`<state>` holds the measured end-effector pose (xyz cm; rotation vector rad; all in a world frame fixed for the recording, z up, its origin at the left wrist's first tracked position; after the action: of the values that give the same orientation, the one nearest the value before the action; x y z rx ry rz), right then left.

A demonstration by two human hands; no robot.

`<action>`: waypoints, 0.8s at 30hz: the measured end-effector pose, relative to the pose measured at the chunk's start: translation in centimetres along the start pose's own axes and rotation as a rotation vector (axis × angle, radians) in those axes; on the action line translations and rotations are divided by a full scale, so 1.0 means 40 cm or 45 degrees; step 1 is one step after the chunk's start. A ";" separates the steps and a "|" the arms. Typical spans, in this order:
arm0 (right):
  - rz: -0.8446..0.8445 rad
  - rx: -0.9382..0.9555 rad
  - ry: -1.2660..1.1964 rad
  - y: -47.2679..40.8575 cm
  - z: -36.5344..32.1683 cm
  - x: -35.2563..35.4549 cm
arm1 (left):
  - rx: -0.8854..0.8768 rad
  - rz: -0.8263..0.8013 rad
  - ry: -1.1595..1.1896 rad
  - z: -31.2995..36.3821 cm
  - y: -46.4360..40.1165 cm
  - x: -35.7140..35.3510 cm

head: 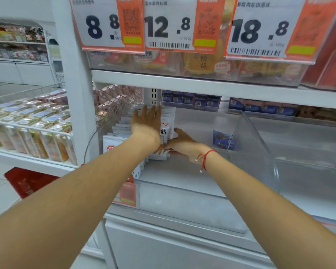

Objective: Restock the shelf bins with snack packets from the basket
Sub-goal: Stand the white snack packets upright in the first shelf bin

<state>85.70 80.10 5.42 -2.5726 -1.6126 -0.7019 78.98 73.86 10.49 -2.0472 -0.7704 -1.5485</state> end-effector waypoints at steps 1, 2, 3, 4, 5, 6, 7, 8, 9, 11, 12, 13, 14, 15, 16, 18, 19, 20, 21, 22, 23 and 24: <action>-0.038 -0.003 0.043 0.028 -0.011 -0.002 | -0.014 0.014 0.013 -0.003 0.018 0.007; -0.082 -0.012 0.081 0.053 -0.017 -0.007 | -0.033 0.044 0.021 -0.003 0.038 0.017; -0.109 -0.024 0.112 0.078 -0.019 -0.010 | -0.056 0.085 0.025 0.000 0.059 0.027; -0.089 -0.029 0.142 0.098 -0.017 -0.006 | -0.076 0.130 0.030 0.003 0.083 0.039; -0.024 -0.013 0.170 0.118 -0.017 0.003 | -0.090 0.170 0.049 0.007 0.110 0.053; 0.064 0.015 0.202 0.141 -0.019 0.015 | -0.100 0.205 0.088 0.010 0.139 0.068; 0.164 0.052 0.262 0.167 -0.020 0.028 | -0.113 0.234 0.149 0.014 0.171 0.081; 0.269 0.098 0.355 0.194 -0.020 0.045 | -0.129 0.262 0.225 0.019 0.205 0.094; 0.372 0.166 0.456 0.232 -0.024 0.061 | -0.144 0.294 0.315 0.024 0.244 0.106; 0.576 0.325 0.555 0.325 -0.025 0.082 | -0.147 0.340 0.523 0.031 0.323 0.119; 0.648 0.377 0.568 0.377 -0.017 0.085 | -0.141 0.329 0.606 0.038 0.361 0.114; 0.700 0.412 0.578 0.430 -0.005 0.082 | -0.138 0.292 0.659 0.050 0.397 0.099; 0.730 0.432 0.582 0.478 0.016 0.074 | -0.140 0.237 0.688 0.068 0.432 0.076; 0.741 0.446 0.583 0.525 0.040 0.063 | -0.145 0.171 0.705 0.088 0.464 0.047; 0.748 0.453 0.600 0.566 0.070 0.052 | -0.146 0.105 0.715 0.110 0.493 0.015; 0.736 0.443 0.682 0.635 0.133 0.031 | -0.133 -0.044 0.732 0.155 0.539 -0.060; 0.708 0.419 0.721 0.660 0.166 0.021 | -0.126 -0.121 0.741 0.177 0.558 -0.099; 0.664 0.373 0.745 0.680 0.204 0.013 | -0.120 -0.203 0.755 0.198 0.575 -0.138; 0.606 0.302 0.763 0.695 0.244 0.006 | -0.117 -0.287 0.779 0.220 0.592 -0.178; 0.536 0.204 0.790 0.705 0.286 -0.002 | -0.118 -0.368 0.813 0.241 0.608 -0.217; 0.453 0.101 0.821 0.714 0.330 -0.011 | -0.121 -0.442 0.849 0.263 0.626 -0.253; 0.364 -0.001 0.839 0.719 0.375 -0.019 | -0.131 -0.504 0.872 0.284 0.643 -0.282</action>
<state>115.55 69.92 -2.22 -2.1477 -1.0147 -1.3223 101.98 60.51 -4.04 -1.3018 -0.8485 -2.3569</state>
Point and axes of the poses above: each hand's wrist, its own y-axis away from the middle knuckle, its own x-axis out of the back of the hand, z = x × y, the point moved 7 cm from there along -y, towards the middle knuckle, and after that the axes turned 7 degrees about -z, right-handed, at the moved point
